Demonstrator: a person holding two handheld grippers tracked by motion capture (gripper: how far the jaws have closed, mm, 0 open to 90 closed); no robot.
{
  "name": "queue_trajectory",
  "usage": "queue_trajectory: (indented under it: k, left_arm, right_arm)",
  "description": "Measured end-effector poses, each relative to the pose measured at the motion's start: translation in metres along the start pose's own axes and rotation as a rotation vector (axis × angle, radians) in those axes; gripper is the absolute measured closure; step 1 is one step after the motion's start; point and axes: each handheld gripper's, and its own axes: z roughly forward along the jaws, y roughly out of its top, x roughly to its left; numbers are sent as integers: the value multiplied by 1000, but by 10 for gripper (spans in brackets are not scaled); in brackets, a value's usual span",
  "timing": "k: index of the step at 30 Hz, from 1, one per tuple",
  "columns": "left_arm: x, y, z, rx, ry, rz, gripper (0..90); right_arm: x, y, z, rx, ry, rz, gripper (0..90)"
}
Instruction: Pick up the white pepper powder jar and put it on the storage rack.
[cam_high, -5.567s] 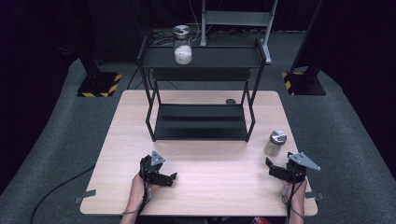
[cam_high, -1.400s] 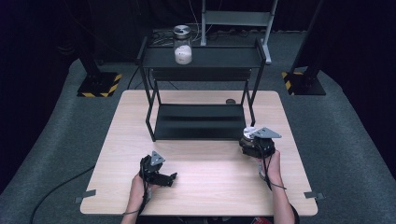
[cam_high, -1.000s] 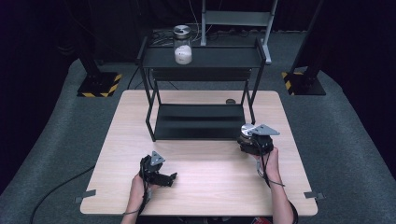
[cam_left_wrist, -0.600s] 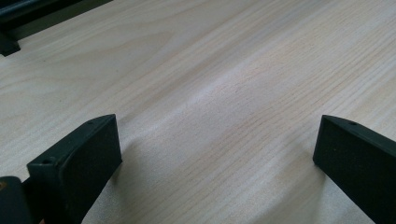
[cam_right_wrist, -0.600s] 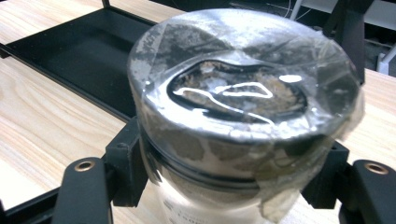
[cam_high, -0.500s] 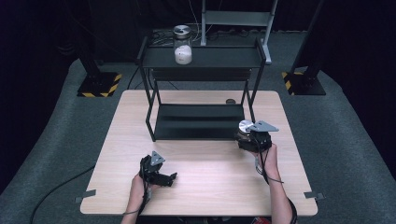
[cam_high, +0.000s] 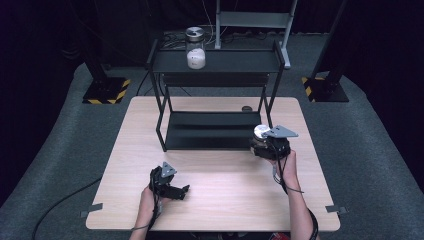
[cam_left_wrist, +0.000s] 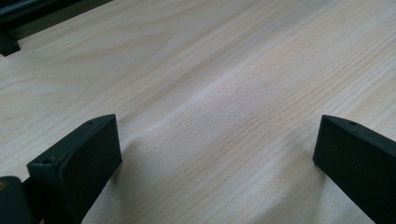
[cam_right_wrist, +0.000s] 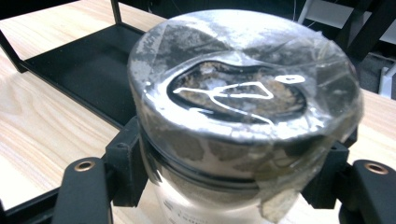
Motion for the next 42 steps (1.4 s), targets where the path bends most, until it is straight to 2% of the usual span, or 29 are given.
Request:
queue_trajectory:
  k: [15,42]
  left_arm:
    - [0,0,0,-1,0,0,2]
    - [0,0,0,0,0,0,2]
  right_arm:
    - [-1,24,-8,-30,-3,-36,299]
    - [-7,56,-14,-72,-5,-50,300]
